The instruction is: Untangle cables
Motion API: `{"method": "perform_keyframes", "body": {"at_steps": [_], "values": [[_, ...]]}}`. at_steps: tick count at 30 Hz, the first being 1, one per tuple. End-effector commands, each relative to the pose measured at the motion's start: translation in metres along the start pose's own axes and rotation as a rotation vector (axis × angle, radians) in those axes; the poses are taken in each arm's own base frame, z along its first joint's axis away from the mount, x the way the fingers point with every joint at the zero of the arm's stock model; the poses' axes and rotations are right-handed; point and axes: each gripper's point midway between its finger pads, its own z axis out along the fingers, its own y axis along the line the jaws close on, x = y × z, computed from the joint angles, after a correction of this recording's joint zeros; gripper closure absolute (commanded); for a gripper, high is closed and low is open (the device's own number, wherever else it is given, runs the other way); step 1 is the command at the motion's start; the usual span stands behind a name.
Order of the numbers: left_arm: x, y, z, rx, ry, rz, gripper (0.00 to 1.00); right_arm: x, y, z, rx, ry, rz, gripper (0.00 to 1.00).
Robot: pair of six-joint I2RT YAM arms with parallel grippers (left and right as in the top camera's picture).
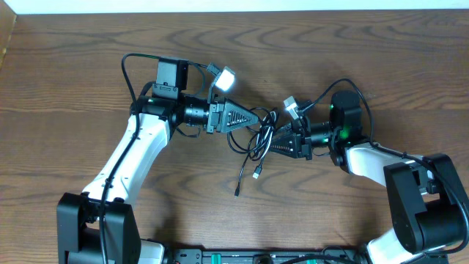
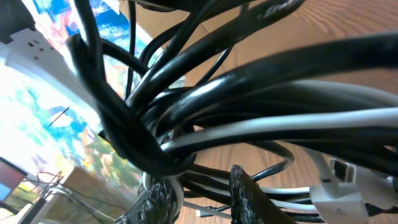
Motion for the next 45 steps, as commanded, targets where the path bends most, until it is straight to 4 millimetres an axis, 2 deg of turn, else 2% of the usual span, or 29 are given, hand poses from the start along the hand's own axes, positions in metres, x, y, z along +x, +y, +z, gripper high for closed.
{"method": "perform_keyframes", "body": {"at_steps": [1,3,9,17,23,26,31,33,39,45], "values": [[-0.002,-0.011,-0.001,0.040,-0.004,0.009,0.92,-0.004,0.000,0.002,0.011,-0.006,-0.003,0.75],[-0.002,-0.010,-0.001,0.038,-0.004,0.010,0.92,-0.007,0.001,0.002,0.010,-0.008,-0.001,0.77],[-0.002,-0.010,-0.001,0.036,-0.004,0.010,0.92,-0.009,0.002,0.002,0.008,-0.012,-0.018,0.99],[-0.002,0.001,-0.001,-0.030,-0.003,0.010,0.93,-0.006,0.012,0.001,-0.051,0.010,-0.051,0.99],[-0.001,0.002,-0.001,-0.034,-0.001,0.007,0.92,-0.001,0.021,0.001,-0.103,0.029,-0.059,0.99],[0.005,0.002,0.006,-0.024,0.016,0.006,0.92,0.001,0.021,0.001,-0.103,0.029,-0.051,0.99],[0.015,0.018,0.013,-0.107,0.044,-0.005,0.92,0.010,0.022,0.000,-0.103,0.031,-0.024,0.99],[0.017,0.019,0.015,-0.111,0.050,-0.007,0.92,0.012,0.021,-0.001,-0.101,0.029,-0.019,0.99],[0.018,0.020,0.016,-0.122,0.054,-0.002,0.92,0.007,0.020,-0.005,-0.089,0.018,-0.038,0.99],[0.029,0.036,0.014,-0.193,0.066,-0.026,0.92,0.003,0.021,-0.006,-0.086,0.017,-0.011,0.99]]}}
